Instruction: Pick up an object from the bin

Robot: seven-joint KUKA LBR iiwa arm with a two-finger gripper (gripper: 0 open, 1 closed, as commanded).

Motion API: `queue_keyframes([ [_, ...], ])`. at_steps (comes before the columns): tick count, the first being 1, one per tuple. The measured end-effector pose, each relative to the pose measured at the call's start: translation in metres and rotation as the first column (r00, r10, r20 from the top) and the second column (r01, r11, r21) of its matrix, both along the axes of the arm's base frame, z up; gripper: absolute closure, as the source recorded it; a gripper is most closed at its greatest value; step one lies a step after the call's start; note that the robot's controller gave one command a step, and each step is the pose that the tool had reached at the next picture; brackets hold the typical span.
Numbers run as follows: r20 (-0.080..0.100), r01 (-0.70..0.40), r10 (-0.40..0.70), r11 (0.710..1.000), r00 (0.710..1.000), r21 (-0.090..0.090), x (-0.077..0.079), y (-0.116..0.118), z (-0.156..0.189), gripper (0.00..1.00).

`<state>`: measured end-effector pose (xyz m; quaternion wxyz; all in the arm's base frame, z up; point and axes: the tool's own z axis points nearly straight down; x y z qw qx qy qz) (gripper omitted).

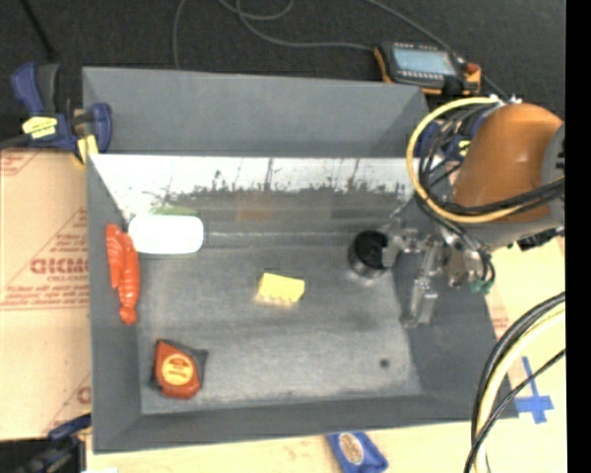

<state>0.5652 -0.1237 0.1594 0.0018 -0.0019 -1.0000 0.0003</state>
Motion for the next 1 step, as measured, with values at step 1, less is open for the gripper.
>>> queue_keyframes([
  [1,0.008,-0.003,0.003,1.000,1.000,-0.001,0.0017,0.0005,0.0047,0.00],
])
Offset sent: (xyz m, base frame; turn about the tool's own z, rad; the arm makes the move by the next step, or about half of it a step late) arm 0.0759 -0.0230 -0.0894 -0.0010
